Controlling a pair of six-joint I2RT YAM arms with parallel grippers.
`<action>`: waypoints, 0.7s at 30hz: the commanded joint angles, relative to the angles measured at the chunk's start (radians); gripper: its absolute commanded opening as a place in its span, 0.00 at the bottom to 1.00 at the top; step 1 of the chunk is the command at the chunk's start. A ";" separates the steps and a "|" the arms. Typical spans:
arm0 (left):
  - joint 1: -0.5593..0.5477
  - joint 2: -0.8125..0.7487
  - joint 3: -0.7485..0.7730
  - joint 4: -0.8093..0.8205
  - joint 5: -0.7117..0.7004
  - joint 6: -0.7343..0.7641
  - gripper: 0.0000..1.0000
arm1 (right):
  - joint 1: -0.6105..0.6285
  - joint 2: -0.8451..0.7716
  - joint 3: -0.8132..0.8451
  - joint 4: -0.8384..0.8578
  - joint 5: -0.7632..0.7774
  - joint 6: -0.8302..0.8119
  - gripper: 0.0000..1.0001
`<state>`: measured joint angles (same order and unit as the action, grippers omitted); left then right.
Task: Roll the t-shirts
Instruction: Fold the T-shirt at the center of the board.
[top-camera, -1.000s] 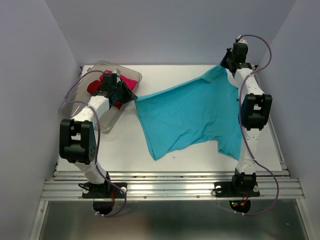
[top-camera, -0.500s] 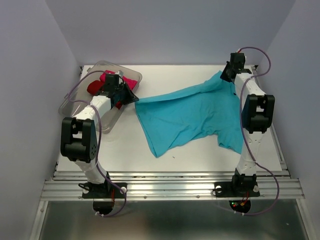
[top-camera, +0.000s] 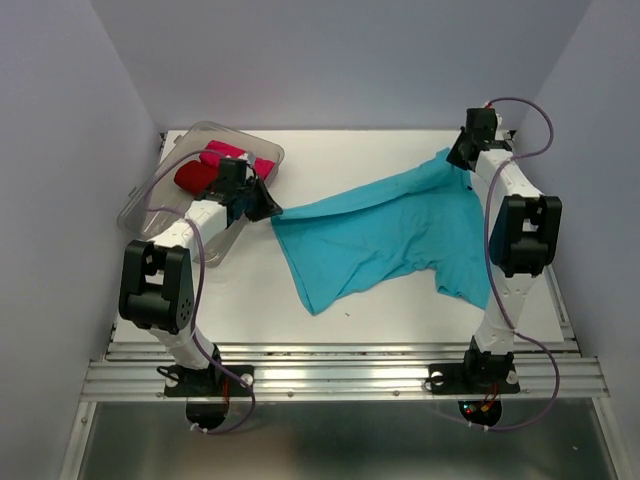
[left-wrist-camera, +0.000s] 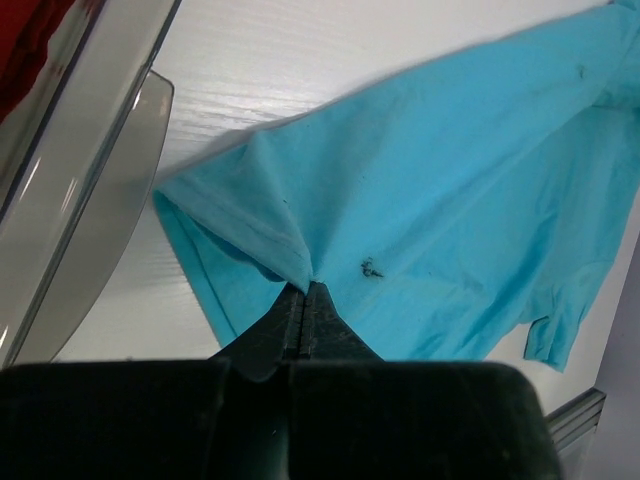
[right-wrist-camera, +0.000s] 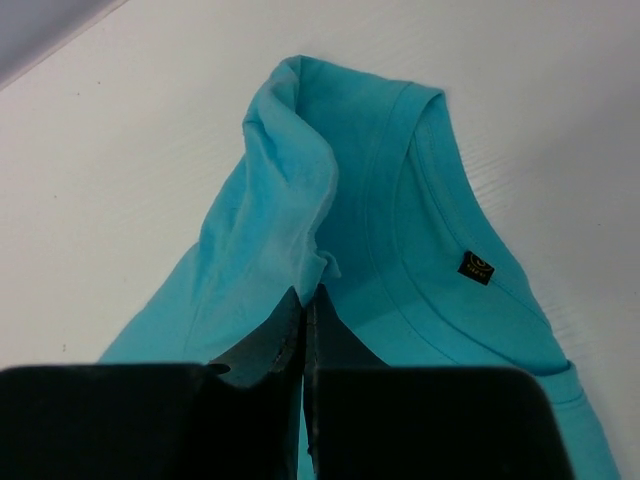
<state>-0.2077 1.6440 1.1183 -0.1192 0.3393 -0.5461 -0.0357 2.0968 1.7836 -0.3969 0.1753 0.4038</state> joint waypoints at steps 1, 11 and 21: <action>-0.007 -0.061 -0.026 0.016 -0.014 0.020 0.00 | -0.030 -0.037 0.017 -0.037 0.020 -0.026 0.01; -0.044 -0.107 -0.064 0.001 -0.039 0.020 0.00 | -0.063 -0.003 0.141 -0.143 -0.010 -0.049 0.01; -0.076 -0.093 -0.083 0.009 -0.062 0.003 0.00 | -0.072 0.052 0.292 -0.326 0.003 -0.048 0.01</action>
<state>-0.2756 1.5871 1.0492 -0.1234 0.3023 -0.5446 -0.0990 2.1452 2.0354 -0.6380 0.1684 0.3691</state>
